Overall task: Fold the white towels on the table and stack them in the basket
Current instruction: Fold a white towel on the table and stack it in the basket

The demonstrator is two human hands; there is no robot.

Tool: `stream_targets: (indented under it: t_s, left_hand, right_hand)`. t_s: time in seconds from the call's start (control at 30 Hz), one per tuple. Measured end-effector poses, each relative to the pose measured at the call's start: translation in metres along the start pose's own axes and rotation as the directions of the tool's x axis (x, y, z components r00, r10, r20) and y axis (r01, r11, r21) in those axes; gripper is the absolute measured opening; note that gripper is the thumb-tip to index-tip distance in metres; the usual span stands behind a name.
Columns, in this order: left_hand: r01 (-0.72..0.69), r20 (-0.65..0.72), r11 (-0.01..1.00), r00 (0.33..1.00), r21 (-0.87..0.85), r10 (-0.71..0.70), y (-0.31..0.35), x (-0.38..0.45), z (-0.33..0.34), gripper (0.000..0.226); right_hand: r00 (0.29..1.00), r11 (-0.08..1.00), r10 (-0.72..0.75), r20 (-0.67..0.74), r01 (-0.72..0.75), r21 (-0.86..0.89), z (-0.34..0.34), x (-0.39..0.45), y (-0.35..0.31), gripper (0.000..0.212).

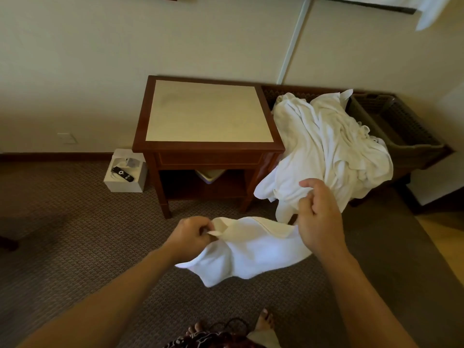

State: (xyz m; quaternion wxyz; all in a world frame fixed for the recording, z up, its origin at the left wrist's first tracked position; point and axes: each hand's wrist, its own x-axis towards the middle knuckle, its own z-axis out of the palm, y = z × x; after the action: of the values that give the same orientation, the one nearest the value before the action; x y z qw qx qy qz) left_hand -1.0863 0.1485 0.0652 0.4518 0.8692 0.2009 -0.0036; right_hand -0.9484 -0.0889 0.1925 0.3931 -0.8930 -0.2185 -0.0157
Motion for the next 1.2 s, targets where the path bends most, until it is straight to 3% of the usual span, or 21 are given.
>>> stream_targets:
  t_s: [0.07, 0.13, 0.17, 0.2, 0.27, 0.33, 0.47, 0.57, 0.67, 0.73, 0.8, 0.87, 0.93, 1.03, 1.07, 1.13, 1.2]
  left_hand:
    - [-0.108, 0.069, 0.994, 0.992, -0.029, 0.109, 0.028, 0.001, -0.003, 0.024]
    - [-0.203, 0.077, 0.975, 0.975, -0.095, 0.21, 0.057, 0.005, -0.006, 0.012]
    - [-0.246, 0.079, 0.961, 0.963, -0.13, 0.257, 0.07, 0.006, -0.009, 0.007]
    - [-0.266, 0.101, 0.95, 0.953, -0.163, 0.284, 0.078, 0.008, -0.013, 0.006]
    - [-0.25, 0.206, 0.941, 0.932, -0.227, 0.297, 0.087, 0.008, -0.022, 0.01]
    - [-0.223, 0.271, 0.938, 0.917, -0.264, 0.294, 0.085, 0.004, -0.029, 0.025]
    - [-0.231, 0.22, 0.959, 0.939, -0.162, 0.263, 0.063, -0.001, -0.025, 0.024]
    - [-0.13, 0.247, 0.976, 0.954, -0.176, 0.172, 0.039, -0.002, -0.011, 0.032]
    - [-0.138, 0.243, 0.982, 0.956, -0.126, 0.166, 0.029, -0.002, 0.004, 0.031]
    - [-0.193, 0.158, 0.98, 0.968, -0.039, 0.197, 0.029, -0.002, 0.014, 0.024]
    - [-0.189, 0.013, 0.98, 0.982, -0.069, 0.19, 0.028, -0.002, 0.02, 0.015]
    - [-0.256, -0.148, 0.965, 0.958, -0.055, 0.246, 0.021, -0.001, 0.024, 0.005]
    - [-0.377, -0.241, 0.922, 0.89, 0.09, 0.387, 0.01, -0.002, 0.027, 0.014]
    - [-0.426, -0.182, 0.843, 0.847, 0.329, 0.499, -0.015, -0.003, 0.032, 0.018]
    - [-0.365, -0.131, 0.84, 0.885, 0.402, 0.447, -0.028, -0.003, 0.034, 0.019]
    - [-0.127, -0.105, 0.871, 0.974, 0.474, 0.199, -0.051, -0.006, 0.032, 0.015]
    - [0.135, -0.16, 0.934, 0.983, 0.33, -0.086, -0.063, -0.01, 0.027, 0.019]
  right_hand:
    - [0.944, 0.994, -0.088, 0.317, 0.106, -0.039, 0.008, -0.003, -0.008, 0.046]
    - [0.774, 0.965, -0.126, 0.621, 0.241, -0.106, 0.029, -0.009, -0.015, 0.08]
    - [0.717, 0.956, -0.111, 0.688, 0.267, -0.124, 0.04, -0.012, -0.014, 0.085]
    - [0.712, 0.964, -0.093, 0.696, 0.24, -0.117, 0.048, -0.012, -0.013, 0.073]
    - [0.781, 0.992, -0.066, 0.621, 0.12, -0.046, 0.056, -0.009, -0.009, 0.025]
    - [0.813, 0.997, -0.066, 0.578, 0.073, 0.012, 0.056, -0.008, -0.004, 0.006]
    - [0.819, 0.99, -0.111, 0.563, 0.039, 0.137, 0.051, -0.018, -0.007, 0.02]
    - [0.851, 0.977, -0.131, 0.508, 0.023, 0.213, 0.045, -0.02, -0.008, 0.029]
    - [0.841, 0.954, -0.12, 0.527, -0.048, 0.295, 0.038, -0.019, -0.015, 0.021]
    - [0.83, 0.936, -0.113, 0.547, -0.096, 0.339, 0.035, -0.019, -0.02, 0.017]
    - [0.823, 0.927, -0.12, 0.555, -0.107, 0.36, 0.032, -0.019, -0.022, 0.018]
    - [0.818, 0.913, -0.139, 0.558, -0.112, 0.392, 0.028, -0.019, -0.024, 0.02]
    - [0.82, 0.891, -0.153, 0.551, -0.127, 0.435, 0.022, -0.019, -0.026, 0.019]
    - [0.867, 0.858, -0.121, 0.484, -0.153, 0.49, 0.011, -0.013, -0.027, 0.018]
    - [0.891, 0.853, -0.101, 0.444, -0.152, 0.498, 0.007, -0.01, -0.026, 0.017]
    - [0.929, 0.859, -0.072, 0.363, -0.127, 0.495, 0.0, -0.004, -0.021, 0.017]
    - [0.937, 0.875, -0.064, 0.345, -0.114, 0.47, -0.006, -0.001, -0.018, 0.015]
